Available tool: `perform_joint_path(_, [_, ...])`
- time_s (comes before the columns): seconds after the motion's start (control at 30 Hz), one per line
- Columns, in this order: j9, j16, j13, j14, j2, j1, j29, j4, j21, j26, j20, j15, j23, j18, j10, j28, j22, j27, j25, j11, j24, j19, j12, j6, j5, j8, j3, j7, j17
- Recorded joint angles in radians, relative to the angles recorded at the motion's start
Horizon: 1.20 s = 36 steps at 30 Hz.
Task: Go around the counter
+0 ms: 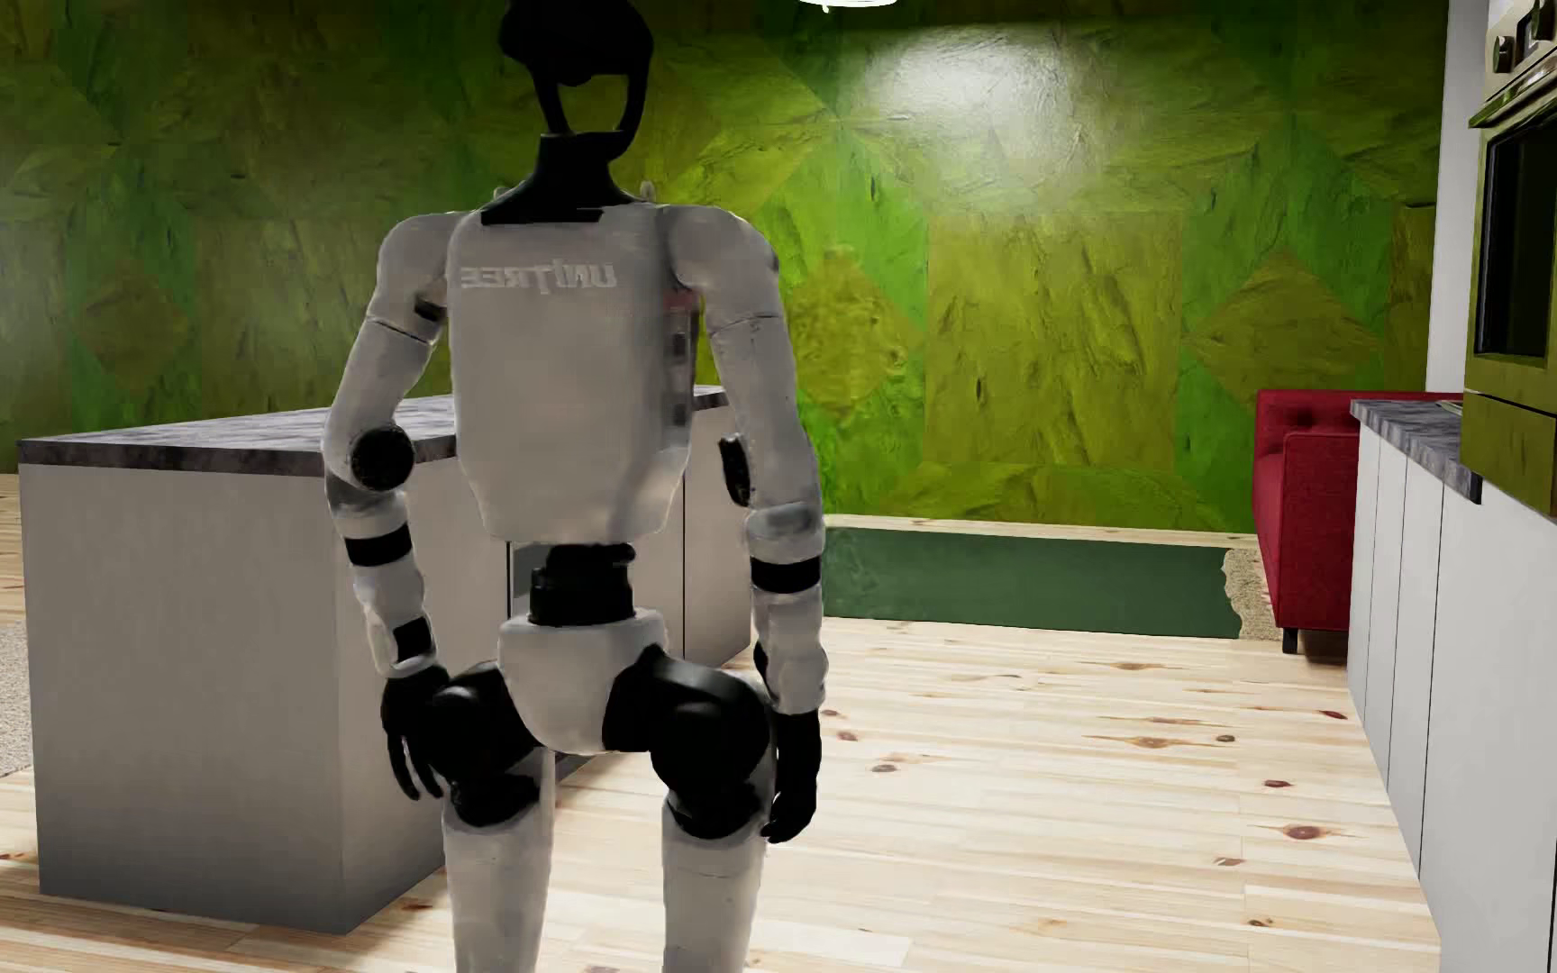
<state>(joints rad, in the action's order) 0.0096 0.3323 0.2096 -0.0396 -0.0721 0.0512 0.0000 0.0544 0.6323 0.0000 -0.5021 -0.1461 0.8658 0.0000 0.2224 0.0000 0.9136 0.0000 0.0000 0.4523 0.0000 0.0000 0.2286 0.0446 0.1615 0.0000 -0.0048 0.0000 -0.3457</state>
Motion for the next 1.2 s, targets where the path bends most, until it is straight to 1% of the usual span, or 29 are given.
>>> perform_joint_path(0.03, [0.002, 0.003, 0.004, -0.037, 0.001, -0.003, 0.000, -0.003, 0.004, 0.000, -0.006, 0.010, -0.011, 0.000, 0.098, 0.000, -0.001, 0.000, 0.000, 0.007, 0.000, 0.000, 0.004, -0.004, 0.001, 0.000, -0.002, 0.000, -0.003])
perform_joint_path(0.07, [0.003, 0.005, 0.008, -0.162, 0.002, -0.009, 0.000, -0.011, 0.010, 0.000, -0.008, 0.015, -0.023, 0.000, 0.254, 0.000, -0.001, 0.000, 0.000, 0.015, 0.000, 0.000, 0.011, -0.007, 0.003, 0.000, 0.010, 0.000, -0.006])
perform_joint_path(0.1, [0.000, 0.008, 0.010, -0.242, -0.003, -0.042, 0.000, -0.015, 0.012, 0.000, 0.002, 0.015, -0.033, 0.000, 0.288, 0.000, -0.001, 0.000, 0.000, 0.026, 0.000, 0.000, 0.018, -0.009, 0.010, 0.000, 0.032, 0.000, -0.007])
perform_joint_path(0.17, [0.045, 0.008, 0.008, -0.269, 0.044, -0.159, 0.000, 0.004, -0.003, 0.000, 0.030, -0.002, -0.082, 0.000, 0.496, 0.000, -0.021, 0.000, 0.000, 0.038, 0.000, 0.000, 0.028, 0.008, 0.031, 0.000, 0.047, 0.000, -0.026])
perform_joint_path(0.2, [0.067, 0.005, -0.001, -0.278, 0.068, -0.221, 0.000, 0.012, -0.010, 0.000, 0.043, -0.023, -0.102, 0.000, 0.618, 0.000, -0.029, 0.000, 0.000, 0.046, 0.000, 0.000, 0.034, 0.013, 0.035, 0.000, 0.071, 0.000, -0.033])
perform_joint_path(0.27, [0.089, 0.004, -0.021, -0.275, 0.123, -0.351, 0.000, 0.015, -0.025, 0.000, 0.047, -0.100, -0.155, 0.000, 0.759, 0.000, -0.044, 0.000, 0.000, 0.027, 0.000, 0.000, 0.050, 0.011, 0.025, 0.000, 0.130, 0.000, -0.039])
perform_joint_path(0.3, [0.090, 0.011, -0.041, -0.265, 0.148, -0.406, 0.000, 0.009, -0.033, 0.000, 0.044, -0.137, -0.154, 0.000, 0.747, 0.000, -0.040, 0.000, 0.000, 0.010, 0.000, 0.000, 0.061, -0.008, 0.004, 0.000, 0.169, 0.000, -0.025])
perform_joint_path(0.33, [0.085, 0.016, -0.045, -0.246, 0.177, -0.456, 0.000, 0.016, -0.057, 0.000, 0.052, -0.174, -0.175, 0.000, 0.709, 0.000, -0.036, 0.000, 0.000, -0.008, 0.000, 0.000, 0.078, -0.019, -0.012, 0.000, 0.211, 0.000, -0.019])
perform_joint_path(0.43, [0.106, 0.020, -0.090, -0.116, 0.302, -0.584, 0.000, 0.044, -0.025, 0.000, 0.027, -0.319, -0.219, 0.000, 0.552, 0.000, 0.015, 0.000, 0.000, -0.050, 0.000, 0.000, 0.095, -0.022, -0.027, 0.000, 0.241, 0.000, -0.040])
perform_joint_path(0.5, [0.106, 0.014, -0.122, -0.088, 0.367, -0.643, 0.000, 0.058, -0.018, 0.000, 0.009, -0.359, -0.207, 0.000, 0.457, 0.000, 0.052, 0.000, 0.000, -0.056, 0.000, 0.000, 0.097, -0.017, -0.032, 0.000, 0.264, 0.000, -0.043])
perform_joint_path(0.57, [0.103, 0.017, -0.133, -0.112, 0.430, -0.678, 0.000, 0.065, -0.002, 0.000, -0.012, -0.346, -0.198, 0.000, 0.457, 0.000, 0.075, 0.000, 0.000, -0.056, 0.000, 0.000, 0.100, -0.021, -0.052, 0.000, 0.293, 0.000, -0.040])
perform_joint_path(0.6, [0.097, 0.015, -0.123, -0.123, 0.450, -0.687, 0.000, 0.065, -0.017, 0.000, 0.007, -0.305, -0.165, 0.000, 0.510, 0.000, 0.086, 0.000, 0.000, -0.043, 0.000, 0.000, 0.109, -0.025, -0.067, 0.000, 0.311, 0.000, -0.035])
perform_joint_path(0.63, [0.089, 0.017, -0.106, -0.131, 0.449, -0.694, 0.000, 0.062, 0.002, 0.000, 0.012, -0.226, -0.143, 0.000, 0.571, 0.000, 0.099, 0.000, 0.000, -0.005, 0.000, 0.000, 0.109, -0.036, -0.081, 0.000, 0.330, 0.000, -0.027])
perform_joint_path(0.67, [0.084, 0.018, -0.087, -0.153, 0.431, -0.688, 0.000, 0.046, 0.028, 0.000, 0.003, -0.102, -0.105, 0.000, 0.628, 0.000, 0.114, 0.000, 0.000, 0.070, 0.000, 0.000, 0.104, -0.052, -0.097, 0.000, 0.335, 0.000, -0.021])
perform_joint_path(0.7, [0.084, 0.017, -0.071, -0.189, 0.396, -0.652, 0.000, 0.023, 0.045, 0.000, -0.009, 0.057, -0.058, 0.000, 0.670, 0.000, 0.129, 0.000, 0.000, 0.191, 0.000, 0.000, 0.097, -0.059, -0.116, 0.000, 0.322, 0.000, -0.015])
perform_joint_path(0.73, [0.083, 0.013, -0.053, -0.228, 0.320, -0.604, 0.000, 0.004, 0.056, 0.000, -0.009, 0.205, -0.017, 0.000, 0.681, 0.000, 0.128, 0.000, 0.000, 0.366, 0.000, 0.000, 0.089, -0.049, -0.118, 0.000, 0.297, 0.000, -0.012])
perform_joint_path(0.77, [0.091, 0.008, -0.038, -0.261, 0.216, -0.541, 0.000, -0.015, 0.066, 0.000, -0.004, 0.281, 0.008, 0.000, 0.673, 0.000, 0.107, 0.000, 0.000, 0.574, 0.000, 0.000, 0.081, -0.039, -0.120, 0.000, 0.268, 0.000, -0.016])
perform_joint_path(0.8, [0.105, 0.008, -0.016, -0.290, 0.110, -0.467, 0.000, -0.034, 0.065, 0.000, -0.002, 0.281, 0.009, 0.000, 0.653, 0.000, 0.074, 0.000, 0.000, 0.759, 0.000, 0.000, 0.073, -0.032, -0.122, 0.000, 0.231, 0.000, -0.022])
perform_joint_path(0.83, [0.111, 0.005, 0.009, -0.309, 0.005, -0.385, 0.000, -0.046, 0.043, 0.000, 0.000, 0.256, 0.013, 0.000, 0.614, 0.000, 0.041, 0.000, 0.000, 0.864, 0.000, 0.000, 0.061, -0.017, -0.114, 0.000, 0.174, 0.000, -0.020])
perform_joint_path(0.87, [0.115, 0.006, 0.028, -0.315, -0.102, -0.298, 0.000, -0.045, 0.036, 0.000, 0.005, 0.244, 0.014, 0.000, 0.558, 0.000, 0.006, 0.000, 0.000, 0.874, 0.000, 0.000, 0.046, 0.002, -0.100, 0.000, 0.121, 0.000, -0.019])
perform_joint_path(0.9, [0.125, 0.009, 0.034, -0.307, -0.194, -0.206, 0.000, -0.045, 0.053, 0.000, 0.023, 0.259, 0.023, 0.000, 0.489, 0.000, -0.033, 0.000, 0.000, 0.793, 0.000, 0.000, 0.034, 0.018, -0.087, 0.000, 0.069, 0.000, -0.024])
perform_joint_path(0.97, [0.126, 0.021, 0.067, -0.310, -0.325, -0.023, 0.000, -0.035, 0.044, 0.000, 0.051, 0.373, 0.018, 0.000, 0.363, 0.000, -0.110, 0.000, 0.000, 0.460, 0.000, 0.000, 0.026, 0.039, -0.076, 0.000, -0.029, 0.000, -0.033])
perform_joint_path(1.0, [0.121, 0.032, 0.079, -0.329, -0.368, 0.056, 0.000, -0.029, 0.040, 0.000, 0.046, 0.370, 0.011, 0.000, 0.315, 0.000, -0.145, 0.000, 0.000, 0.275, 0.000, 0.000, 0.012, 0.047, -0.083, 0.000, -0.076, 0.000, -0.037])
perform_joint_path(1.03, [0.111, 0.043, 0.085, -0.354, -0.409, 0.120, 0.000, -0.027, 0.036, 0.000, 0.054, 0.259, 0.006, 0.000, 0.286, 0.000, -0.176, 0.000, 0.000, 0.128, 0.000, 0.000, -0.004, 0.047, -0.089, 0.000, -0.106, 0.000, -0.038])
perform_joint_path(1.07, [0.105, 0.052, 0.092, -0.378, -0.440, 0.178, 0.000, -0.022, 0.034, 0.000, 0.056, 0.083, 0.001, 0.000, 0.275, 0.000, -0.194, 0.000, 0.000, 0.045, 0.000, 0.000, -0.023, 0.050, -0.098, 0.000, -0.130, 0.000, -0.041])
perform_joint_path(1.1, [0.104, 0.056, 0.096, -0.389, -0.459, 0.219, 0.000, -0.012, 0.032, 0.000, 0.058, -0.016, -0.001, 0.000, 0.280, 0.000, -0.200, 0.000, 0.000, 0.040, 0.000, 0.000, -0.042, 0.057, -0.113, 0.000, -0.155, 0.000, -0.043])
perform_joint_path(1.13, [0.104, 0.053, 0.099, -0.375, -0.480, 0.247, 0.000, -0.004, 0.027, 0.000, 0.070, 0.062, 0.003, 0.000, 0.301, 0.000, -0.194, 0.000, 0.000, 0.064, 0.000, 0.000, -0.052, 0.061, -0.121, 0.000, -0.180, 0.000, -0.041])
perform_joint_path(1.17, [0.103, 0.047, 0.104, -0.323, -0.516, 0.270, 0.000, 0.016, 0.033, 0.000, 0.086, 0.242, 0.012, 0.000, 0.347, 0.000, -0.176, 0.000, 0.000, 0.101, 0.000, 0.000, -0.043, 0.068, -0.106, 0.000, -0.206, 0.000, -0.039])
perform_joint_path(1.2, [0.091, 0.034, 0.101, -0.207, -0.538, 0.251, 0.000, 0.045, 0.033, 0.000, 0.102, 0.387, 0.028, 0.000, 0.432, 0.000, -0.151, 0.000, 0.000, 0.183, 0.000, 0.000, -0.032, 0.088, -0.087, 0.000, -0.207, 0.000, -0.034])
